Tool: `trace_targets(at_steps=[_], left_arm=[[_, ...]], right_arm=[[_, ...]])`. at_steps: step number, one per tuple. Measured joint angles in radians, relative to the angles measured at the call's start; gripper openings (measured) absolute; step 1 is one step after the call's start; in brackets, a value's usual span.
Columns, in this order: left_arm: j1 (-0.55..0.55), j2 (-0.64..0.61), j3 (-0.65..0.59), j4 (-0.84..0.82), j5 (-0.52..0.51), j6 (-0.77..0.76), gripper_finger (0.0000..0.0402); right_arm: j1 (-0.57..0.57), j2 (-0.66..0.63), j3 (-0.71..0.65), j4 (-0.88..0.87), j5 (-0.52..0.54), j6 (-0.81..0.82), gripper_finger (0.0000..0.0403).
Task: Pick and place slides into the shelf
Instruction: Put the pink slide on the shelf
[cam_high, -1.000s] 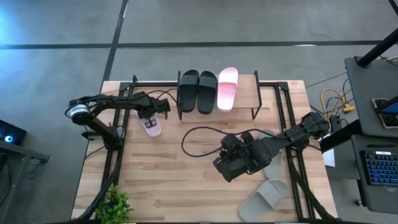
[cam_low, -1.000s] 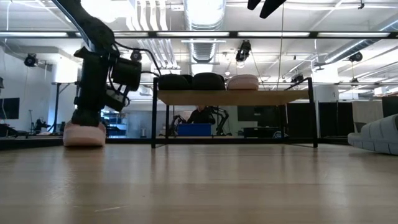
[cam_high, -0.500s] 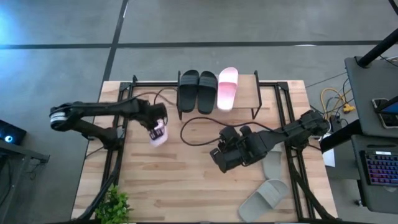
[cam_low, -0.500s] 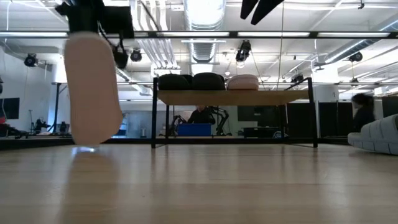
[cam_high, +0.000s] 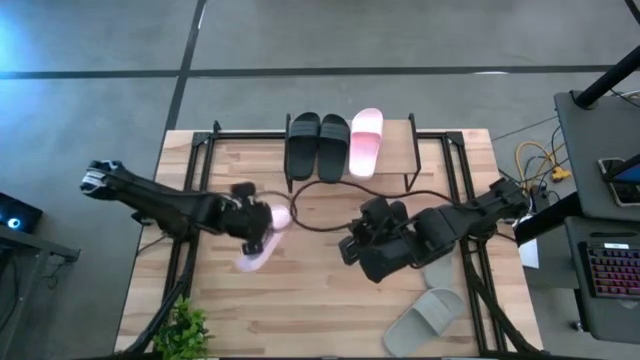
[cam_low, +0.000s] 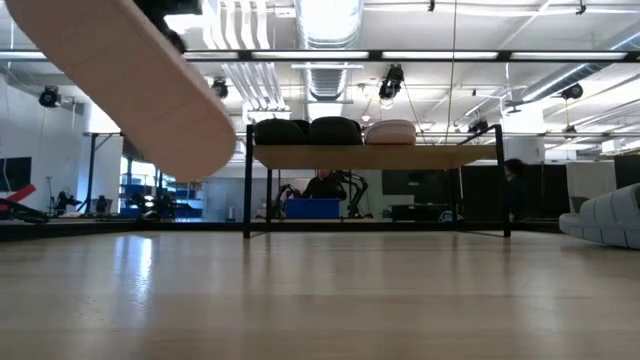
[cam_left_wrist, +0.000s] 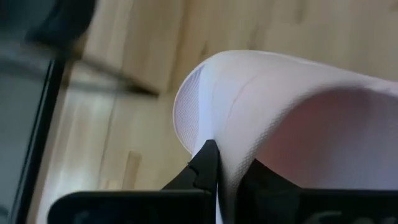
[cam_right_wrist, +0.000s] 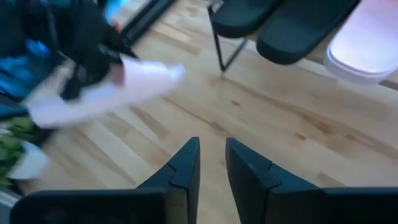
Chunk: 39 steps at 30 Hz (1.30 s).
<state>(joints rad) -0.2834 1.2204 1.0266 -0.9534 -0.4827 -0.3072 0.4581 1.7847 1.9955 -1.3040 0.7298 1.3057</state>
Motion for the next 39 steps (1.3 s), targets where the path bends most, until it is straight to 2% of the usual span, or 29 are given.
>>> trace_targets(at_steps=[5, 12, 16, 19, 29, 34, 39], left_arm=[[-0.071, 0.133, 0.062, 0.17, -0.041, 0.171, 0.0], [-0.091, 0.358, 0.128, 0.389, -0.233, 0.427, 0.0], [-0.072, 0.485, 0.187, 0.553, -0.233, 0.601, 0.0], [-0.063, 0.582, 0.271, 0.603, -0.234, 0.697, 0.0], [0.041, 0.864, 0.566, 0.636, -0.213, 0.793, 0.0], [0.091, 0.929, 0.598, 0.628, -0.177, 0.828, 0.0004], [0.109, 0.939, 0.588, 0.705, -0.102, 0.839, 0.0055]], right_arm=[[0.031, 0.0, 0.076, -0.016, 0.02, 0.022, 0.0068], [0.11, 0.0, 0.214, -0.274, 0.217, 0.265, 0.0068], [0.136, -0.021, 0.241, -0.255, 0.273, 0.23, 0.0068], [0.135, -0.029, 0.252, -0.266, 0.311, 0.235, 0.0068], [0.133, -0.031, 0.246, -0.267, 0.311, 0.22, 0.0068], [0.133, -0.031, 0.246, -0.267, 0.31, 0.215, 0.0068], [0.133, -0.031, 0.245, -0.267, 0.31, 0.191, 0.0068]])
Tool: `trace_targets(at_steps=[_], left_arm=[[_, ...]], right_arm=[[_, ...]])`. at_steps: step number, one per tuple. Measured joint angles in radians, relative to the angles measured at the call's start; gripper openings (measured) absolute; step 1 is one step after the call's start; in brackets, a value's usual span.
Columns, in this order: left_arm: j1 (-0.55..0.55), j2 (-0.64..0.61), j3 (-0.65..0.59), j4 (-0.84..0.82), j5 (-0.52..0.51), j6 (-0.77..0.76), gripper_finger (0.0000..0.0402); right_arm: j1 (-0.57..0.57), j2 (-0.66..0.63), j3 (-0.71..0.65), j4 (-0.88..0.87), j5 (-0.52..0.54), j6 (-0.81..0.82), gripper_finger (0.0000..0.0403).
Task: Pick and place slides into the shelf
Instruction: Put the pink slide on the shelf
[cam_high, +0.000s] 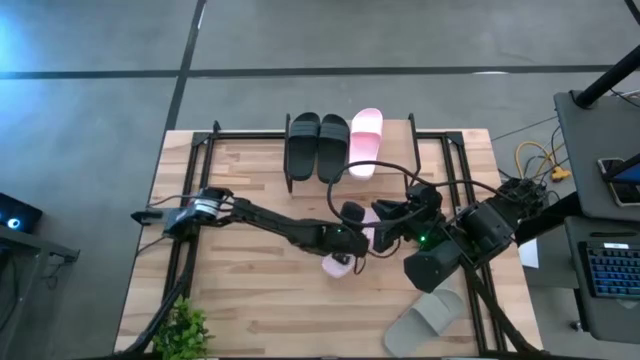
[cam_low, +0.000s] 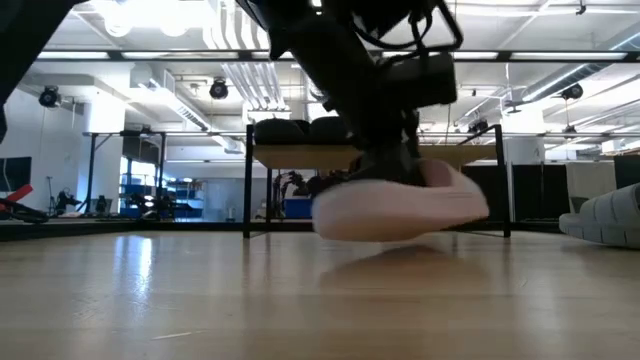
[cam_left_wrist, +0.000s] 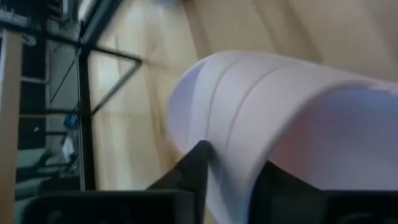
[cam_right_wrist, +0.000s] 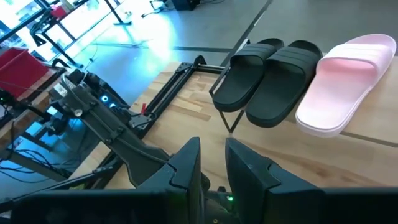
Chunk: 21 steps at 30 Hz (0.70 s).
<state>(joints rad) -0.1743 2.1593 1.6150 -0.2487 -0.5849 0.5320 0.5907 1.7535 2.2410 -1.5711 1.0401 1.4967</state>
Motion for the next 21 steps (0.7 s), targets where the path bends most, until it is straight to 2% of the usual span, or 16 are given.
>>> trace_targets(at_steps=[2, 6, 10, 15, 18, 21], left_arm=[[0.004, 0.0, 0.0, 0.031, 0.031, 0.0, 0.0085], [0.004, 0.0, 0.014, 0.03, 0.017, 0.001, 0.0149], [0.003, -0.025, 0.016, -0.079, -0.038, 0.0, 0.0196], [0.002, -0.077, -0.005, -0.131, 0.033, -0.051, 0.0221], [0.0, -0.083, -0.008, -0.165, 0.035, -0.084, 0.0224], [-0.004, -0.119, -0.011, -0.301, 0.027, -0.161, 0.0224]], right_arm=[[-0.002, 0.0, 0.0, 0.0, 0.0, -0.008, 0.0068], [-0.004, 0.0, 0.0, 0.0, 0.0, -0.012, 0.0068], [-0.004, 0.0, 0.0, 0.0, -0.004, -0.013, 0.0068], [-0.004, 0.0, 0.0, 0.0, -0.026, -0.013, 0.0068], [-0.004, 0.0, -0.001, 0.0, -0.031, -0.013, 0.0068], [-0.004, 0.0, -0.001, 0.0, -0.078, -0.009, 0.0068]])
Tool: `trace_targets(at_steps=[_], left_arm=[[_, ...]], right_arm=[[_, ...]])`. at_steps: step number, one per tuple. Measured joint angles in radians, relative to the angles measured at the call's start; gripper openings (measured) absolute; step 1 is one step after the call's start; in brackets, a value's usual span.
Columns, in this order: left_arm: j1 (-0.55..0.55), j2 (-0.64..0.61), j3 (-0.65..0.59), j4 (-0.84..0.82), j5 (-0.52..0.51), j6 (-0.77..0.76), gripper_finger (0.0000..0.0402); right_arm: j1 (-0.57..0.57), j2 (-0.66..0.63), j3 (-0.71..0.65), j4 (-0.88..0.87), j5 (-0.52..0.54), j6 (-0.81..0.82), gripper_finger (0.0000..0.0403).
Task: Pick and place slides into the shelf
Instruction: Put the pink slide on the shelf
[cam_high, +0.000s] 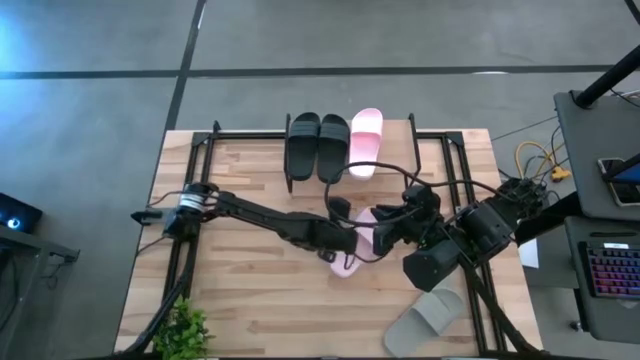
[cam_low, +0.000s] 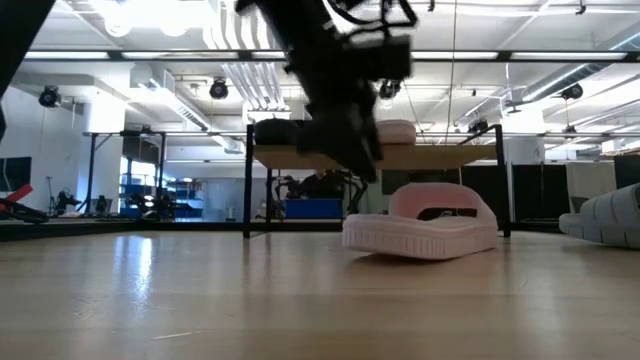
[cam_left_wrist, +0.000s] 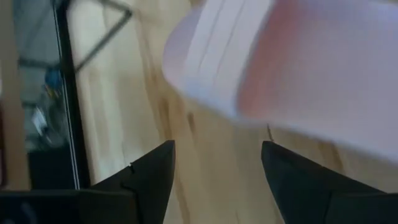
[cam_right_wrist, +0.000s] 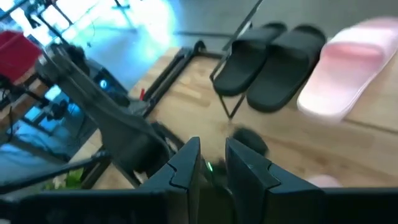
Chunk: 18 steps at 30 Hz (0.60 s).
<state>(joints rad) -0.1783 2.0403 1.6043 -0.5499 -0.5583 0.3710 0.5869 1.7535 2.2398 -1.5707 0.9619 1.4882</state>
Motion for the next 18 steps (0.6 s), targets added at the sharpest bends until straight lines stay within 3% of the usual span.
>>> trace_targets(at_steps=[4, 9, 18], left_arm=[[-0.009, -0.082, -0.049, -0.162, 0.018, -0.168, 0.0224], [-0.042, -0.255, -0.267, -0.086, 0.108, -0.297, 0.0224], [-0.174, -0.713, -0.688, -0.005, -0.005, -0.524, 0.0223]], right_arm=[[0.006, 0.0, -0.011, 0.0, -0.115, -0.004, 0.0068], [0.022, 0.015, -0.058, 0.0, -0.266, -0.013, 0.0068], [0.075, 0.036, -0.22, 0.002, -0.332, 0.151, 0.0068]])
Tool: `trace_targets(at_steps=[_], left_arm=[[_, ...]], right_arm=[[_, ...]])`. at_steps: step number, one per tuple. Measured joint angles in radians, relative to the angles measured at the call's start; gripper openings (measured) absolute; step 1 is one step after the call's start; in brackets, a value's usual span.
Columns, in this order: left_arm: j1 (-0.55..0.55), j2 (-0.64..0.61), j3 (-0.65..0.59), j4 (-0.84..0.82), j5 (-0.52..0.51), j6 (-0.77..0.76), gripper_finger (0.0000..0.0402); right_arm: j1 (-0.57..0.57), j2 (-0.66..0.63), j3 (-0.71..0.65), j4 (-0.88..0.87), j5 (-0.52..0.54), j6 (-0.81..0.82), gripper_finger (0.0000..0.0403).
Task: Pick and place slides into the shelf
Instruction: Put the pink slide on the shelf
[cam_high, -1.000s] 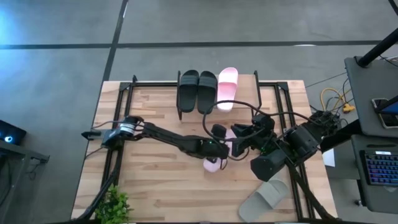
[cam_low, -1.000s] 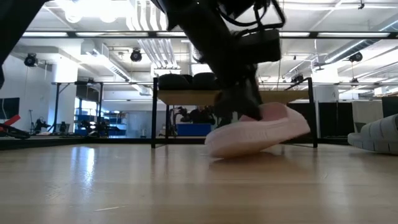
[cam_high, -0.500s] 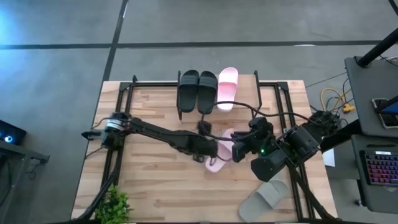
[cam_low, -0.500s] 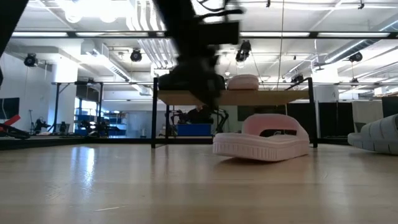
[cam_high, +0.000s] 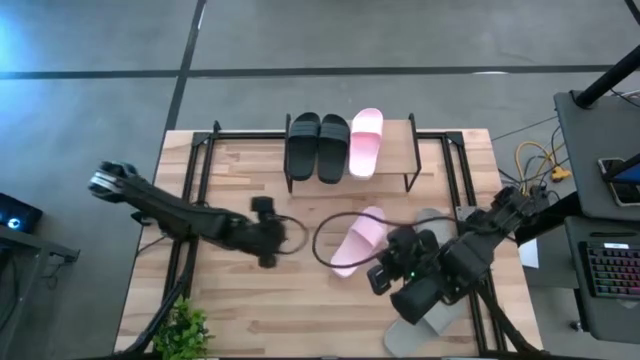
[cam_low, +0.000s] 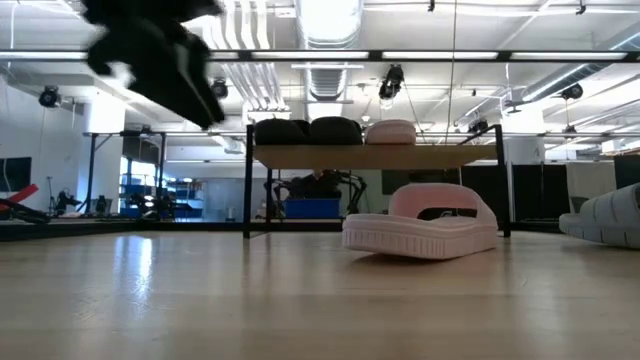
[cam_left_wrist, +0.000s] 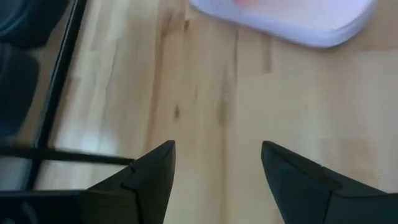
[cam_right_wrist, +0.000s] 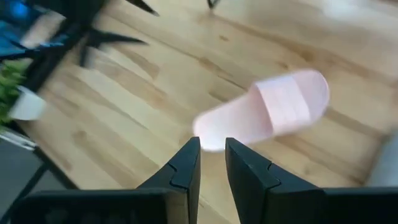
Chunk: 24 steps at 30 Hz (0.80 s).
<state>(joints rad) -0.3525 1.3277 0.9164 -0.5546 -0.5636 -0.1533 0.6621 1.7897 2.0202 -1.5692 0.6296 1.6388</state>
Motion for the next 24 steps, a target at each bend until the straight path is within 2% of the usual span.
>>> trace_targets(at_steps=[5, 9, 14, 19, 24], left_arm=[[-0.06, -0.226, -0.126, 0.07, 0.002, -0.078, 0.0223], [-0.086, -0.347, -0.163, 0.086, 0.002, -0.079, 0.0223], [-0.091, -0.442, -0.174, 0.083, 0.003, -0.078, 0.0223], [-0.096, -0.52, -0.175, 0.085, 0.031, -0.079, 0.0223], [-0.096, -0.59, -0.175, 0.096, 0.094, -0.08, 0.0223]], right_arm=[[0.017, -0.001, -0.152, 0.008, -0.036, 0.089, 0.0068], [0.018, -0.001, -0.283, 0.074, -0.039, 0.08, 0.0068], [0.014, -0.001, -0.425, 0.183, -0.039, 0.048, 0.0068], [0.001, -0.001, -0.504, 0.244, -0.038, 0.061, 0.0068], [-0.031, -0.002, -0.555, 0.357, -0.052, -0.1, 0.0068]])
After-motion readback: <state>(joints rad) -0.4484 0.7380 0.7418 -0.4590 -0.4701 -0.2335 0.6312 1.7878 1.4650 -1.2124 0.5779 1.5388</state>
